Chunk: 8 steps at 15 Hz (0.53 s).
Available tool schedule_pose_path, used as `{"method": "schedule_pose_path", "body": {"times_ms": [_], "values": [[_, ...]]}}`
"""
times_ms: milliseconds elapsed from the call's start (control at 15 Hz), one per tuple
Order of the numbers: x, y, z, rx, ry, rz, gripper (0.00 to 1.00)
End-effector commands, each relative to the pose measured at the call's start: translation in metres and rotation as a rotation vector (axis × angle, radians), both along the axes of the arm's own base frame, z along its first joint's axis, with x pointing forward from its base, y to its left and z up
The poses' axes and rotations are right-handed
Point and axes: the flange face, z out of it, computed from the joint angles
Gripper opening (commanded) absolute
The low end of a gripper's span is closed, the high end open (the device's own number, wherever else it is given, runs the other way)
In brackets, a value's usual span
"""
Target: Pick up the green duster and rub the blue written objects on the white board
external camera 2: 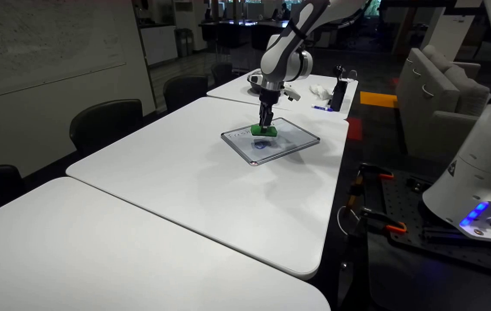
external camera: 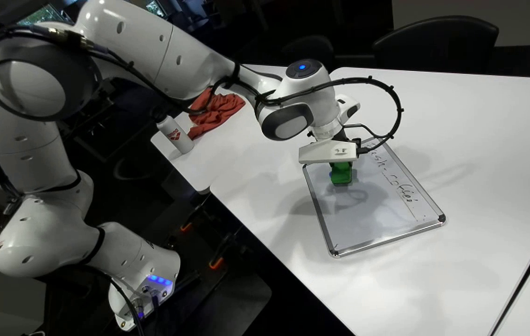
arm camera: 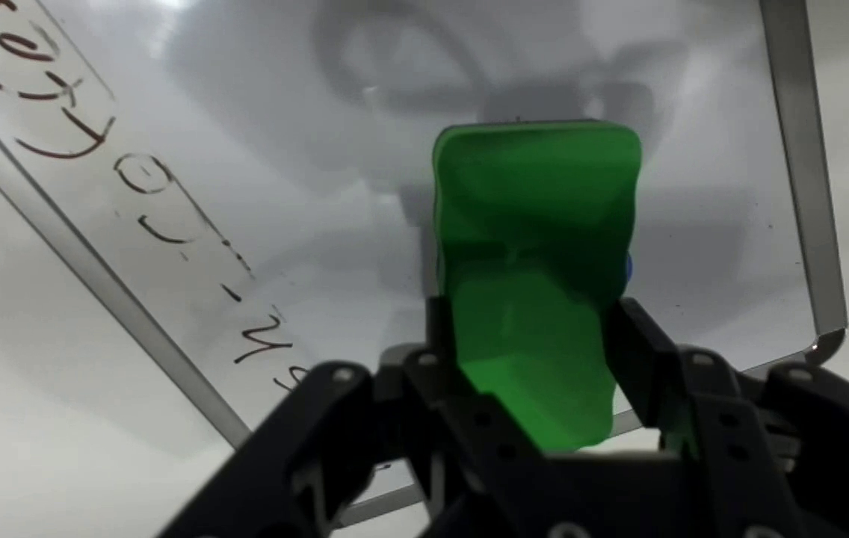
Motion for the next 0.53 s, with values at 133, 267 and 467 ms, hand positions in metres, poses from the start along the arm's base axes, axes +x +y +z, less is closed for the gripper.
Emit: {"method": "schedule_pose_path", "body": {"times_ms": [133,267,467], "values": [[0.020,-0.013,-0.024,0.004,0.016,-0.041,0.29],[0.023,-0.016,-0.031,0.005,0.021,-0.042,0.29],[0.027,-0.017,-0.041,0.013,0.028,-0.039,0.29]]}}
